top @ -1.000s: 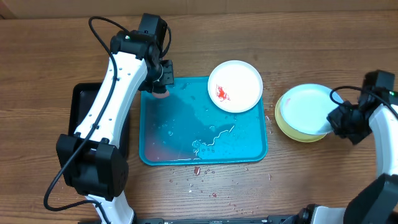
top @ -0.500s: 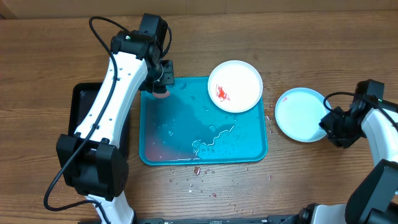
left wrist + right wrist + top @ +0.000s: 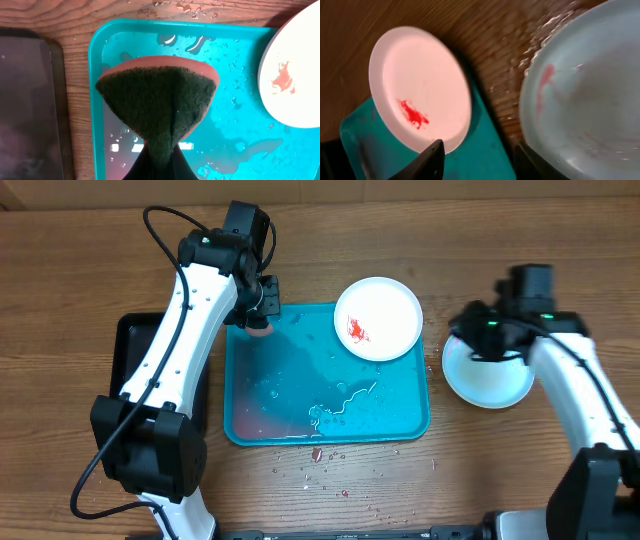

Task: Clean dirty plates on tray and stack at the side
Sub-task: 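Lower the white plate onto the yellow plate and release, then grip the remaining white plate's rim with the right gripper, pull it center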

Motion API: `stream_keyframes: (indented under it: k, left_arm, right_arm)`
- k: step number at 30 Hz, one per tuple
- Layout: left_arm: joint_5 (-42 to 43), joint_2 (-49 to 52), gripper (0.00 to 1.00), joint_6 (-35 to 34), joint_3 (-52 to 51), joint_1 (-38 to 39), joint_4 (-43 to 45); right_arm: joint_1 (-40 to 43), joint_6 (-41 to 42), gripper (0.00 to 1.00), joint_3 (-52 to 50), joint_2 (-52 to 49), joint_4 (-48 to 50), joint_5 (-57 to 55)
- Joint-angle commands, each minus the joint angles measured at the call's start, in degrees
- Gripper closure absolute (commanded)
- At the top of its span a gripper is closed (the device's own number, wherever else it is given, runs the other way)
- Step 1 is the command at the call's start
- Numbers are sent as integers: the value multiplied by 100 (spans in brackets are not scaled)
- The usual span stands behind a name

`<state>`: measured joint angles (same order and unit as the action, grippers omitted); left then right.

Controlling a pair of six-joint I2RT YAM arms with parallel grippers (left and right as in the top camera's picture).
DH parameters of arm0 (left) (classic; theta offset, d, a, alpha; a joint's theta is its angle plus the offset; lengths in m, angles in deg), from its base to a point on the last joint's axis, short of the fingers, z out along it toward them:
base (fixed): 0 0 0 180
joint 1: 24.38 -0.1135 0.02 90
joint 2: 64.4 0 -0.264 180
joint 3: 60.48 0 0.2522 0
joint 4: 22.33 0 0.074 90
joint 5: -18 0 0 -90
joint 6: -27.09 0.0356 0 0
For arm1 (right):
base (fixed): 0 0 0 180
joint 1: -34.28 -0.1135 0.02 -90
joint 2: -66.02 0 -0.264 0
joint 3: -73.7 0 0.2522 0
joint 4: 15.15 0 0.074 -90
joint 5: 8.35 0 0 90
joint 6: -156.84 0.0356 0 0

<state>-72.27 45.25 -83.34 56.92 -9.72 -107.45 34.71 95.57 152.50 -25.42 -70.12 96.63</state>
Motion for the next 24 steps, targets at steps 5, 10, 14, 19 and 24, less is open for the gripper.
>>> stream_keyframes:
  k: [5,10,14,19,24]
  left_arm:
    - [-15,-24,96,114,24,74,11]
    - [-15,-24,96,114,24,74,9]
    - [-15,-24,96,114,24,76,9]
    - [-15,-24,96,114,24,76,9]
    - [-15,-24,96,114,24,74,4]
  right_arm:
    - [-868,734,57,98,-903,345,-745]
    - [-1038,699,66,98,-1379,695,-723]
    - [-1167,678,73,98,-1473,828,-728]
    - [-1322,667,80,96,-1499,881,-752]
    - [-1429,688,90,94,-1499,793,-752]
